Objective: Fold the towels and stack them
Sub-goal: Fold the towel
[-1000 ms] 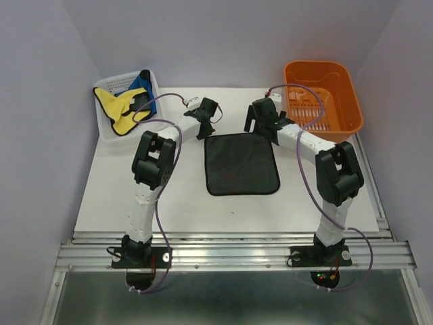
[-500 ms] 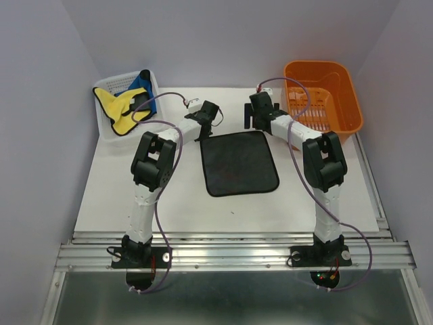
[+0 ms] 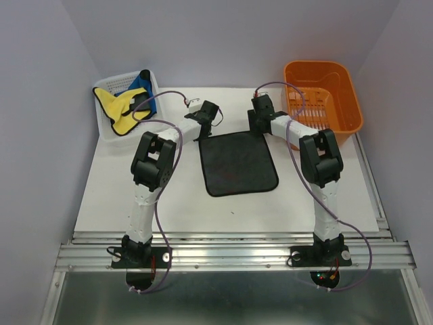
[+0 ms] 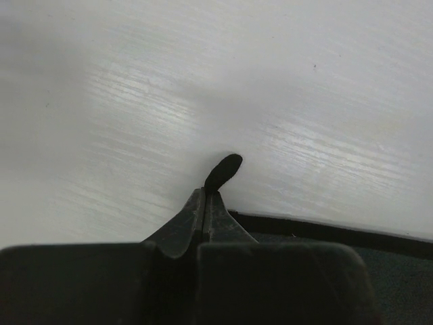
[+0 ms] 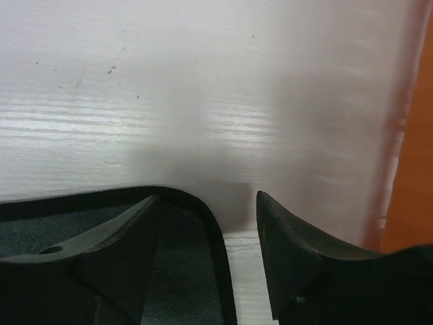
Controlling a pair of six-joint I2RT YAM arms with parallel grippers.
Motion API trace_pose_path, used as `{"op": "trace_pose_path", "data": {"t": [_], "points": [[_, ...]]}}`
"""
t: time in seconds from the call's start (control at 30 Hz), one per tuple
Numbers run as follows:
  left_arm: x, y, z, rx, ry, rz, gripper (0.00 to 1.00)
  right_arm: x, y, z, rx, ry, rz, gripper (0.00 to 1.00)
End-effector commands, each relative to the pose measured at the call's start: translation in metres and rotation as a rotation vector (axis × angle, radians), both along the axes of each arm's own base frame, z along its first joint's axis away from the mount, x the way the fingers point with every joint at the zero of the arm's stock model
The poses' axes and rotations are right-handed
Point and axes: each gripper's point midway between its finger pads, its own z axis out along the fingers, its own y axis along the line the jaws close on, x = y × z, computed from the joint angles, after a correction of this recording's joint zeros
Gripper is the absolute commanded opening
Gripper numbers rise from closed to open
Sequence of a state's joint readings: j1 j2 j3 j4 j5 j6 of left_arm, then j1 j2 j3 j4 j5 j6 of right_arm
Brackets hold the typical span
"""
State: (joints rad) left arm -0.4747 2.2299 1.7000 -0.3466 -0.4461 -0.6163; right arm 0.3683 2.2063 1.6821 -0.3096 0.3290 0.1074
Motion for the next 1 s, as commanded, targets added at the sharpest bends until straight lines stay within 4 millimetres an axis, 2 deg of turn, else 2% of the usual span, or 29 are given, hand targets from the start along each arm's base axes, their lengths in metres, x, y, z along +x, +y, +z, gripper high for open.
{"op": "trace_pose_path", "data": {"t": [0.0,0.03,0.1,0.13,0.2,0.23,0.37,0.47,0.5,0.53,0.67,0.73,0.77,0.83,0.87,0.9,0.93,0.97], "points": [[0.006,0.010,0.011,0.037,-0.008,0.009,0.00,0.014,0.011,0.008,0.001,-0.025,0.026,0.62],[0.006,0.010,0.011,0.036,-0.009,0.009,0.00,0.015,0.009,0.006,0.000,-0.021,0.020,0.56],[0.008,0.009,0.013,0.034,-0.014,0.008,0.00,0.013,0.010,0.000,0.007,-0.010,0.015,0.52],[0.010,0.009,0.014,0.030,-0.019,0.009,0.00,0.012,0.010,-0.005,0.015,0.001,0.016,0.45],[0.012,0.009,0.014,0.033,-0.019,0.006,0.00,0.012,0.010,-0.008,0.041,0.006,0.004,0.39],[0.014,0.009,0.016,0.031,-0.025,0.008,0.00,0.011,0.011,-0.012,0.063,0.015,0.009,0.33],[0.021,0.011,0.022,0.024,-0.039,0.011,0.00,0.000,0.012,-0.027,0.178,0.060,-0.011,0.24],[0.027,0.014,0.028,0.012,-0.050,0.012,0.00,-0.005,0.015,-0.027,0.238,0.060,0.006,0.13],[0.029,0.015,0.030,0.011,-0.053,0.013,0.00,-0.006,0.016,-0.026,0.245,0.058,0.010,0.05],[0.030,0.015,0.032,0.012,-0.058,0.010,0.00,-0.006,0.016,-0.023,0.252,0.049,0.013,0.01],[0.037,0.012,0.050,0.001,-0.093,-0.009,0.00,-0.006,0.013,-0.006,0.260,-0.013,0.006,0.01],[0.038,0.009,0.057,-0.013,-0.109,-0.026,0.00,-0.003,0.010,0.011,0.251,-0.058,-0.001,0.01],[0.034,0.009,0.054,-0.018,-0.101,-0.034,0.00,-0.003,0.008,0.017,0.246,-0.073,-0.003,0.01],[0.032,0.006,0.067,-0.050,-0.129,-0.048,0.00,-0.004,0.003,0.036,0.241,-0.112,-0.013,0.01],[0.024,0.008,0.068,-0.060,-0.125,-0.042,0.00,-0.007,0.003,0.040,0.244,-0.123,-0.007,0.01],[0.020,0.009,0.060,-0.060,-0.111,-0.041,0.00,-0.010,0.004,0.044,0.257,-0.135,0.007,0.01],[0.016,0.008,0.071,-0.083,-0.128,-0.048,0.00,-0.015,0.007,0.048,0.273,-0.144,0.031,0.01],[0.008,0.010,0.062,-0.089,-0.115,-0.047,0.00,-0.024,0.013,0.054,0.312,-0.160,0.073,0.01]]}}
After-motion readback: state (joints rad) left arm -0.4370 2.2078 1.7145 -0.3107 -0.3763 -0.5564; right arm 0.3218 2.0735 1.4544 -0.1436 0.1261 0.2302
